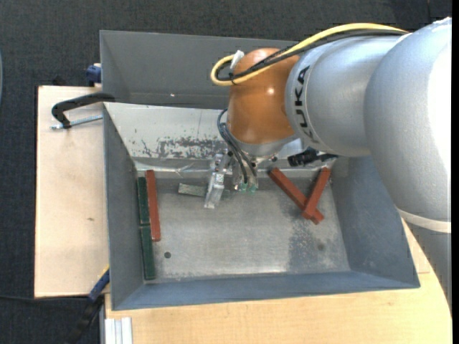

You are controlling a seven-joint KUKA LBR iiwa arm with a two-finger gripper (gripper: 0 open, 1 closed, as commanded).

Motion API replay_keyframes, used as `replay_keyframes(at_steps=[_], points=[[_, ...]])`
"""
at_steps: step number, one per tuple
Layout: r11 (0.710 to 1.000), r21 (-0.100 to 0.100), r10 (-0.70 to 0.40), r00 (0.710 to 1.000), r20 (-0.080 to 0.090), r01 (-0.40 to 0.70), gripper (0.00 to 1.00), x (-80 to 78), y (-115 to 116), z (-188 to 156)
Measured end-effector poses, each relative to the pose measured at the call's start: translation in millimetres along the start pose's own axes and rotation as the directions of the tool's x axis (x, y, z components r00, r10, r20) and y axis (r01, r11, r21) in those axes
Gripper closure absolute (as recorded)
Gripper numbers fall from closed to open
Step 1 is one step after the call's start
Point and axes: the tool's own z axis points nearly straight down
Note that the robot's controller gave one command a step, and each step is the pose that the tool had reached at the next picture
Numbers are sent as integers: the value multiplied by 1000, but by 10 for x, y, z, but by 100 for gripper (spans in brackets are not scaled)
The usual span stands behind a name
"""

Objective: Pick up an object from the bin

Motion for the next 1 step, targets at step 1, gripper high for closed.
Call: replay_keyframes(at_steps=[1], points=[[998,-2,60,998,6,-60,100,335,534,-1224]])
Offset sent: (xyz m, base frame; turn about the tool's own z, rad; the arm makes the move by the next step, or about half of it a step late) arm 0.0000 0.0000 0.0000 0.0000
